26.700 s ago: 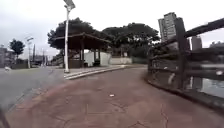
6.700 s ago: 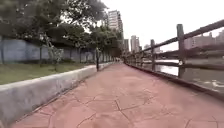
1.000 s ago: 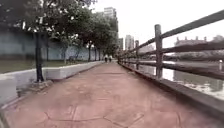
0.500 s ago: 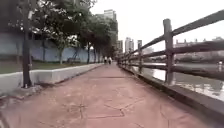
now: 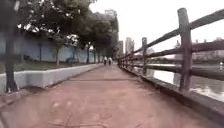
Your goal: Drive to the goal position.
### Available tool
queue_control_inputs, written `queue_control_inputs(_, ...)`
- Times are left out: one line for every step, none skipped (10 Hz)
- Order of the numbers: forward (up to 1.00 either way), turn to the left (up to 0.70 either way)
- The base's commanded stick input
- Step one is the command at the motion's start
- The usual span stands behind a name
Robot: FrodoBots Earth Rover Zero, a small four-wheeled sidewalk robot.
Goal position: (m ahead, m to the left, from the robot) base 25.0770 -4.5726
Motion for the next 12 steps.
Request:
queue_control_inputs(1.00, 0.00)
queue_control_inputs(1.00, 0.00)
queue_control_inputs(1.00, 0.00)
queue_control_inputs(1.00, 0.00)
queue_control_inputs(1.00, 0.00)
queue_control_inputs(1.00, 0.00)
queue_control_inputs(1.00, 0.00)
queue_control_inputs(1.00, 0.00)
queue_control_inputs(1.00, 0.00)
queue_control_inputs(1.00, 0.06)
queue_control_inputs(1.00, 0.31)
queue_control_inputs(1.00, 0.00)
